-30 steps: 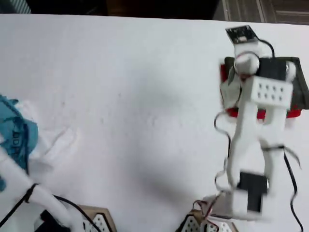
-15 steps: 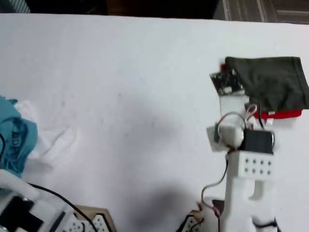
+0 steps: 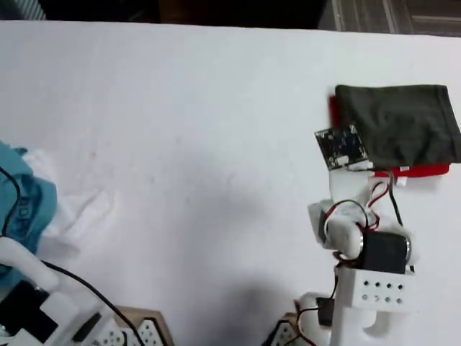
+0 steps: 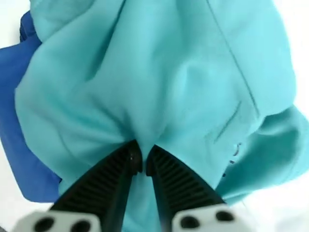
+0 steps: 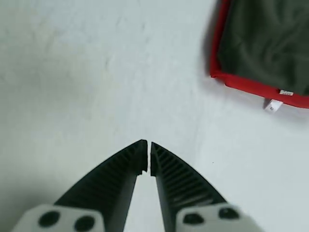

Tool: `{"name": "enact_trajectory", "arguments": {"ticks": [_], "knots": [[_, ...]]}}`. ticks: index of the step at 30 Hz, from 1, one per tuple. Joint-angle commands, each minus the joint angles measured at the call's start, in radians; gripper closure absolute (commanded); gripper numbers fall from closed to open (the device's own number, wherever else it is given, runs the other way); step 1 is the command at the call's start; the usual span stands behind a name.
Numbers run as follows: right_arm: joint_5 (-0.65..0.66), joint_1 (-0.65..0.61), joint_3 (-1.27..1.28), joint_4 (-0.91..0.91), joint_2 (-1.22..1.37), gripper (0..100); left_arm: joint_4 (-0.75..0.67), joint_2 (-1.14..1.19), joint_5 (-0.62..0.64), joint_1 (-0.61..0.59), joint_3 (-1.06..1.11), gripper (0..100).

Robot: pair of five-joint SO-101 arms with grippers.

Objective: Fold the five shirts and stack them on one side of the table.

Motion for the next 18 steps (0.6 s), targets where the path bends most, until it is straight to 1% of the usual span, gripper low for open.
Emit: {"name": "enact_trajectory", "arguments": {"ticks": [1, 4, 7, 9, 12, 15, 18], "knots": [[0.000, -0.008, 0.009, -0.016, -0.019, 97.9, 0.110, -0.014, 0.023, 0.048, -0.127, 97], [0.000, -0.008, 0.032, -0.021, -0.016, 97.9, 0.256, -0.049, 0.097, 0.117, -0.254, 97], [-0.002, -0.002, 0.060, -0.058, -0.016, 97.9, 0.385, -0.130, 0.172, 0.247, -0.407, 97], [-0.002, -0.002, 0.087, -0.090, -0.016, 97.9, 0.442, -0.195, 0.215, 0.365, -0.504, 97], [-0.002, -0.001, 0.138, -0.139, -0.015, 97.9, 0.470, -0.296, 0.245, 0.569, -0.610, 97], [-0.002, -0.001, 0.183, -0.168, -0.016, 97.8, 0.463, -0.377, 0.252, 0.798, -0.651, 97], [-0.006, 0.030, 0.199, -0.174, -0.019, 97.8, 0.471, -0.420, 0.253, 1.010, -0.627, 97]]}}
